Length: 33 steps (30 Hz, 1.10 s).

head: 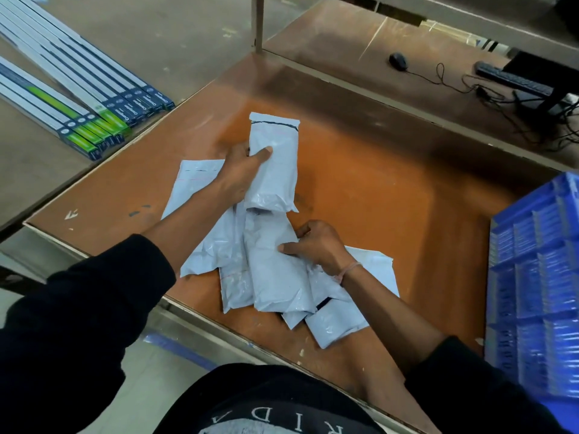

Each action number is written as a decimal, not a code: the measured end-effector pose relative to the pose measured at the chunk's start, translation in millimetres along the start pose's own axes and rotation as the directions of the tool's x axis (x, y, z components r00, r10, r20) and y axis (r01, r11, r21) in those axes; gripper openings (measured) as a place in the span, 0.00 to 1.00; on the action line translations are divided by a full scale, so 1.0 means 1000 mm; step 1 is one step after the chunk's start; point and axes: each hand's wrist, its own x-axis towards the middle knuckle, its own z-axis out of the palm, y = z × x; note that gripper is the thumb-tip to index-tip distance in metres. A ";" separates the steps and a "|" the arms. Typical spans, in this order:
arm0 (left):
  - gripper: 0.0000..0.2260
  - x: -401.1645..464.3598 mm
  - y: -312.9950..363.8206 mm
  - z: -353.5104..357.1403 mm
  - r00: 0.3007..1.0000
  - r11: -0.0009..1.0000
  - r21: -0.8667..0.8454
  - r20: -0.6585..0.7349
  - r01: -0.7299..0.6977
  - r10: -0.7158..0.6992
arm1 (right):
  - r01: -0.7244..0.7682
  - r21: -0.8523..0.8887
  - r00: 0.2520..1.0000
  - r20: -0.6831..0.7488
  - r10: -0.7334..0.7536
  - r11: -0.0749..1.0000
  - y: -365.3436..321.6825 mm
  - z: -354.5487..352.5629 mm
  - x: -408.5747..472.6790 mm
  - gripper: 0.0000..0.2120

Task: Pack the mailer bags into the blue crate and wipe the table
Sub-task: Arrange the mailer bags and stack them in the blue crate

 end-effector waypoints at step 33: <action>0.18 -0.024 -0.001 0.107 0.875 0.998 0.000 0.481 0.058 -0.050 | 0.191 0.573 0.831 -0.526 0.179 0.797 0.016 -0.129 0.008 0.19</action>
